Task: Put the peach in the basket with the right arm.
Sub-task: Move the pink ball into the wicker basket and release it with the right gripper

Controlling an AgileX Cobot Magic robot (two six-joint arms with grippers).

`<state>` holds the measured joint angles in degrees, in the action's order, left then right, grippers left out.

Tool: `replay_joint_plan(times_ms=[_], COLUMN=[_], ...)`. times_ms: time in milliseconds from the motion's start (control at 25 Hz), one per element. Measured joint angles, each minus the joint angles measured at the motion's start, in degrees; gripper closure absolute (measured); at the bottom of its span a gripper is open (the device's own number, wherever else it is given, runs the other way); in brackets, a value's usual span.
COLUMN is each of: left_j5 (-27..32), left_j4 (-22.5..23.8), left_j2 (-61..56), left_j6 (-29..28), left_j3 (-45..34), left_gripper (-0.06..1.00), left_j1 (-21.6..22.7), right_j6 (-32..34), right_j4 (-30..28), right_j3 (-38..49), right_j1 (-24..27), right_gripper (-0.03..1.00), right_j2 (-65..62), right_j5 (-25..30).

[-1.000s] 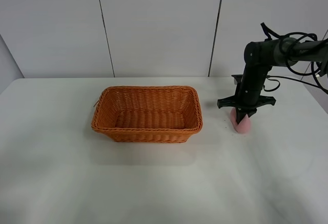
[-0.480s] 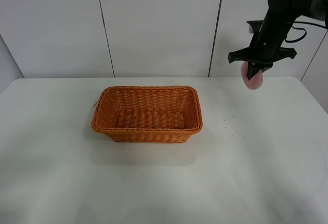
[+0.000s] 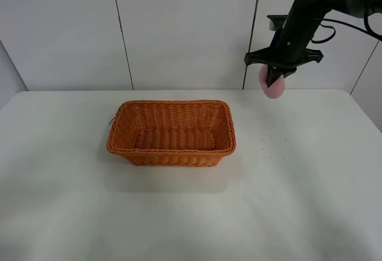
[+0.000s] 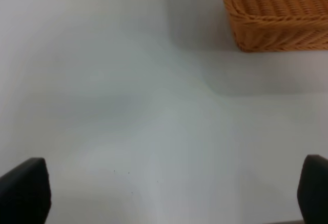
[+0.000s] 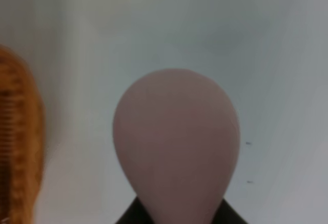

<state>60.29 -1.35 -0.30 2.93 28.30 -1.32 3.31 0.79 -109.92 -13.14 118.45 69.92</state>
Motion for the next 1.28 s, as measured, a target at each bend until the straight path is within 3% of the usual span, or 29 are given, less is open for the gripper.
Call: replay_joint_plan(times_ms=[360, 520, 920, 1040, 1200, 1280], left_j5=[0.0, 0.0, 0.0, 0.0, 0.0, 0.0], left_j4=[0.0, 0.0, 0.0, 0.0, 0.0, 0.0], left_j2=[0.0, 0.0, 0.0, 0.0, 0.0, 0.0], left_j6=[0.0, 0.0, 0.0, 0.0, 0.0, 0.0], left_j3=[0.0, 0.0, 0.0, 0.0, 0.0, 0.0], left_gripper=[-0.04, -0.04, -0.04, -0.04, -0.04, -0.04], left_j1=[0.0, 0.0, 0.0, 0.0, 0.0, 0.0], right_j6=[0.0, 0.0, 0.2, 1.3, 2.0, 1.7], right_j4=[0.0, 0.0, -0.1, -0.2, -0.3, -0.3], right_j3=[0.0, -0.1, -0.1, -0.1, -0.2, -1.3], right_j1=[-15.0, -20.4, -24.6, -24.7, -24.7, -24.7], right_gripper=[0.96, 0.96, 0.94, 0.78, 0.40, 0.32], right_j2=[0.1, 1.9, 13.3, 15.3, 15.7, 15.7], right_j5=[0.1, -3.9, -16.1, -17.1, -15.8, -13.9])
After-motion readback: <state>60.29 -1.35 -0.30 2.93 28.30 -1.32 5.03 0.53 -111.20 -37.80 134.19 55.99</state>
